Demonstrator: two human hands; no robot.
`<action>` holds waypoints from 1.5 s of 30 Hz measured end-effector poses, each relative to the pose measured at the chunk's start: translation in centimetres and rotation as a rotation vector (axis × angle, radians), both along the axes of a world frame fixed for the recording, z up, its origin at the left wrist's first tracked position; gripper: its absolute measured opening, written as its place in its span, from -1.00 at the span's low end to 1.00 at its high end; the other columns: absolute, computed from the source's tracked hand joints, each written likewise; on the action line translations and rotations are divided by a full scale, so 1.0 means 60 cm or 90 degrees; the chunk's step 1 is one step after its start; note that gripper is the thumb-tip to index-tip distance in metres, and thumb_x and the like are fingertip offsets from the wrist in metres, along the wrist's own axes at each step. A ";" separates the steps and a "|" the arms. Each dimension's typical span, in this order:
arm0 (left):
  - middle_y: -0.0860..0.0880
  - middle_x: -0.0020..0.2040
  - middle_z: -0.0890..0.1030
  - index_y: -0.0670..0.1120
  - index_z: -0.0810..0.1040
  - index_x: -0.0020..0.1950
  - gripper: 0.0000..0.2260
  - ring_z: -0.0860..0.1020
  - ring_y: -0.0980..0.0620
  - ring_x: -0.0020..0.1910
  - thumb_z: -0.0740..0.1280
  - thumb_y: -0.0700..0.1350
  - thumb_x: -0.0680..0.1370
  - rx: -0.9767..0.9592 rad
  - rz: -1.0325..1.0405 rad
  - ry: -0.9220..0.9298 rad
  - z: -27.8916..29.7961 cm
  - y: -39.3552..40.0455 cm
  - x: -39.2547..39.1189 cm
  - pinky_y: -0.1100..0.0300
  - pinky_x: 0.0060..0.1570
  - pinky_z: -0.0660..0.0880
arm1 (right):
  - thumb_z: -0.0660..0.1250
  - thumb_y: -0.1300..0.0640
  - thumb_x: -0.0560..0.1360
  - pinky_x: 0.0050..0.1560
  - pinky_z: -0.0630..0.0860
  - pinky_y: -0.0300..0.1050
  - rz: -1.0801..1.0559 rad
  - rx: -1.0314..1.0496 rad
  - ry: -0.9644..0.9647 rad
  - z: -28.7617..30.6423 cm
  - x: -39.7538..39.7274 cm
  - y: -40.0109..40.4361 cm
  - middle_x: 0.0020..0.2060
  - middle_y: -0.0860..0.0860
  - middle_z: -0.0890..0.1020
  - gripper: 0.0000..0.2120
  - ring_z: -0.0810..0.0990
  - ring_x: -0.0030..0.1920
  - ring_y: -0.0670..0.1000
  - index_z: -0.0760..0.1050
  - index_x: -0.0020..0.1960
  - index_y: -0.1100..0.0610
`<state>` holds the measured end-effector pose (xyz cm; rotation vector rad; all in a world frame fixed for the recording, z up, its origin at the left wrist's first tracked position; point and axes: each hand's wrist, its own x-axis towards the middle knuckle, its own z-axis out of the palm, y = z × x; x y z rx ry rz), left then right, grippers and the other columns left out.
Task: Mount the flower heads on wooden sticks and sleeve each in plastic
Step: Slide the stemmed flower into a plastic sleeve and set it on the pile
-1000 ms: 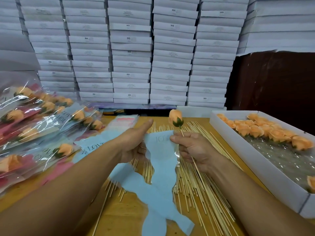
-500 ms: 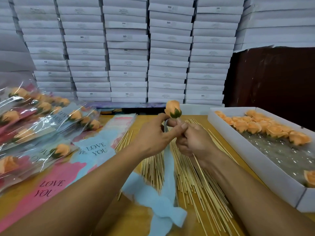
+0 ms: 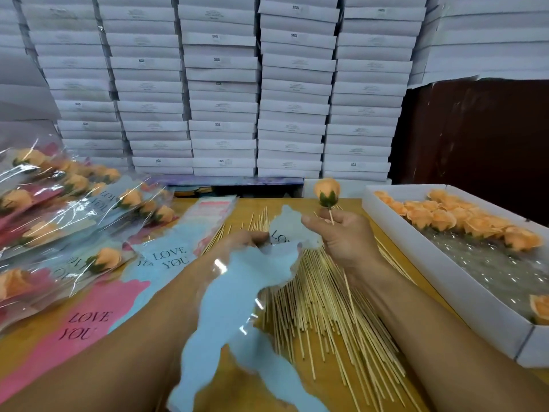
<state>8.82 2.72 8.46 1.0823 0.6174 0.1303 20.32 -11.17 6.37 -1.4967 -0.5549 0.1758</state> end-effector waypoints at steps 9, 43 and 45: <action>-0.25 -0.19 0.70 -0.33 0.71 -0.25 -0.50 0.70 -0.16 -0.33 0.19 -0.03 0.66 -0.094 -0.088 -0.038 -0.026 -0.022 0.004 0.09 -0.34 0.63 | 0.59 0.03 0.41 -0.59 0.26 -0.29 -0.064 0.008 0.151 -0.004 0.006 -0.003 -0.60 -0.03 0.42 -0.63 0.35 -0.65 -0.09 0.43 -0.33 0.13; 0.09 -0.26 0.50 0.30 0.44 0.32 -0.33 0.50 0.16 -0.34 0.62 -0.01 0.29 0.601 0.003 -0.311 -0.052 0.056 -0.008 0.20 -0.31 0.53 | 0.69 -0.02 0.13 -0.64 0.18 -0.26 0.344 -0.161 0.227 -0.012 -0.006 -0.004 -0.44 0.03 0.38 -0.64 0.21 -0.61 -0.09 0.62 -0.28 0.15; 0.03 -0.27 0.46 0.24 0.52 0.23 -0.42 0.48 0.15 -0.34 0.62 0.03 0.26 0.610 0.001 -0.295 -0.052 0.056 -0.007 0.14 -0.32 0.54 | 0.71 -0.05 0.10 -0.64 0.18 -0.27 0.349 -0.166 0.222 -0.013 -0.006 -0.004 -0.48 -0.01 0.37 -0.66 0.21 -0.60 -0.10 0.65 -0.31 0.10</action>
